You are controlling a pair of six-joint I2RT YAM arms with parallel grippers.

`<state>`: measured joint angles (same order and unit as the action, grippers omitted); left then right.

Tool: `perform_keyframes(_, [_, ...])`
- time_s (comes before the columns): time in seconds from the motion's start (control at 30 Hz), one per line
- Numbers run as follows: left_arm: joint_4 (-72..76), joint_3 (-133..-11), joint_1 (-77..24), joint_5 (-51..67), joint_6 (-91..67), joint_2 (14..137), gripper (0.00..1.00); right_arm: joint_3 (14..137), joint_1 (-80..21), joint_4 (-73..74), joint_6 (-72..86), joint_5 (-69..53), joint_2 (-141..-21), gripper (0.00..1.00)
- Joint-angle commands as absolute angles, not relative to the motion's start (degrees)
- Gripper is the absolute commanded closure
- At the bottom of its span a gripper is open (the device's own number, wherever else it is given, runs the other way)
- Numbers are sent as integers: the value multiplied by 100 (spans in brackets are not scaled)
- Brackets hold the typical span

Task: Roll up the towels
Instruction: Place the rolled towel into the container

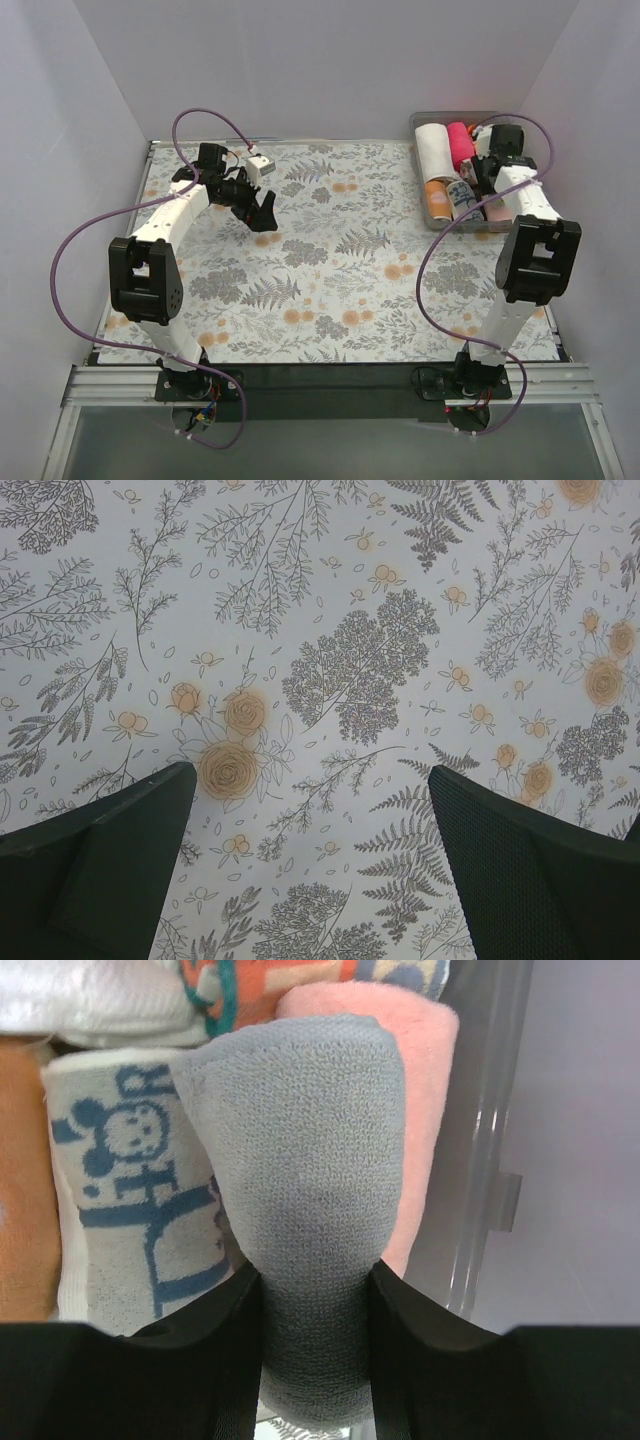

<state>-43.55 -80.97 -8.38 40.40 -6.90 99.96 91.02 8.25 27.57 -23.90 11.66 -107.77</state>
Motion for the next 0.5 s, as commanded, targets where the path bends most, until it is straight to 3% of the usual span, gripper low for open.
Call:
perform_keyframes(0.0, [-4456,-8086,-853,3876,-677,9782,2,8493,405,1452,-3040,2680,-10302,99])
perform_keyframes(0.2, [-4482,-8051,-861,3753,-624,9826,2,7603,9,581,-3586,3620,-10344,99])
perform_keyframes(0.47, [-4509,-7998,-861,3744,-563,9809,2,7594,17,378,-3621,4043,-10442,99])
